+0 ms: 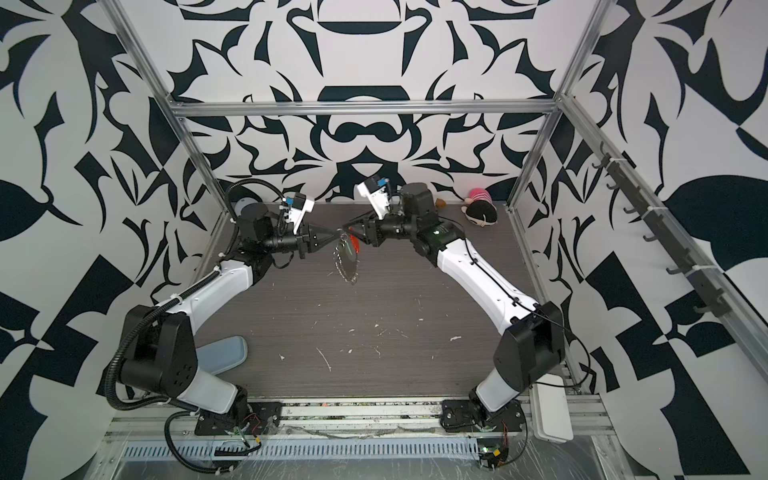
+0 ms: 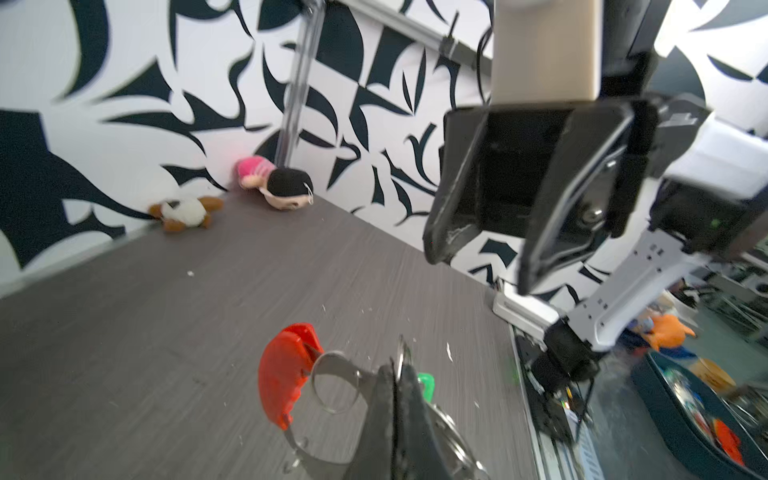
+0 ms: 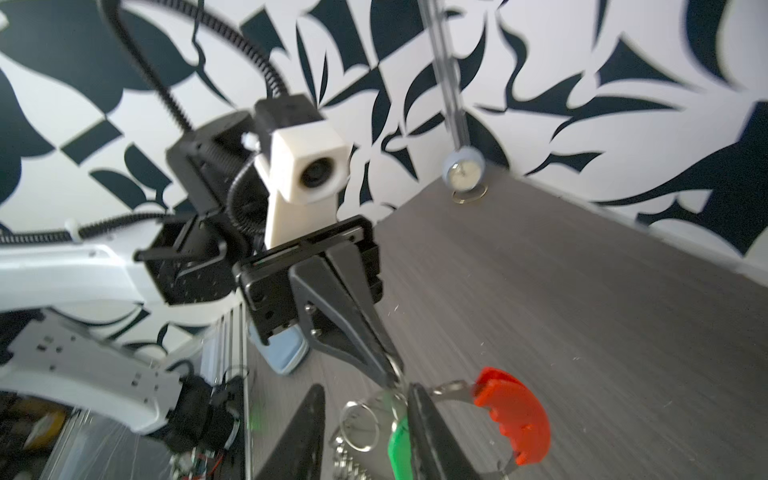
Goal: Put the keys on the keyring
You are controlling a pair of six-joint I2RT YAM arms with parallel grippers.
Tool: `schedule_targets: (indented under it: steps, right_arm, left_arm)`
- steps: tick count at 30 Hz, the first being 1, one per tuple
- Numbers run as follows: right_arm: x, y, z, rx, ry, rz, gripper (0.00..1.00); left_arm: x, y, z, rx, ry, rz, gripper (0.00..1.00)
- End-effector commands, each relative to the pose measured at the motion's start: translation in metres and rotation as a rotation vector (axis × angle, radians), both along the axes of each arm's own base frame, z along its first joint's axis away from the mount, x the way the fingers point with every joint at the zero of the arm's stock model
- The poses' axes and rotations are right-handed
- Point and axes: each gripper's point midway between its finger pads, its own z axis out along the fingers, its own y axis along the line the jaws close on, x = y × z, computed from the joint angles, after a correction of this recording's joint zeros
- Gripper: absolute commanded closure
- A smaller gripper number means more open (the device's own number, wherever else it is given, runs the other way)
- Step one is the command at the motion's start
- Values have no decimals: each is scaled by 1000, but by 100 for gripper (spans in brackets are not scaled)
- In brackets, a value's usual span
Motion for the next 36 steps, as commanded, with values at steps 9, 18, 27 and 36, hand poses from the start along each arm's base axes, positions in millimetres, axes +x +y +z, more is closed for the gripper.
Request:
schedule_targets:
  steps: [9,18,27,36]
  right_arm:
    - [34,-8,35,344,144,-7,63]
    - [48,5,21,403,251,-11,65]
    - [72,26,23,403,295,-3,67]
    - [93,41,14,344,307,-103,68]
  left_arm:
    - [14,6,81,-487,-195,234,100]
    - [36,-17,87,-527,-265,328,100]
    - [66,1,110,-617,-296,491,100]
    - [101,-10,103,-630,-316,544,100]
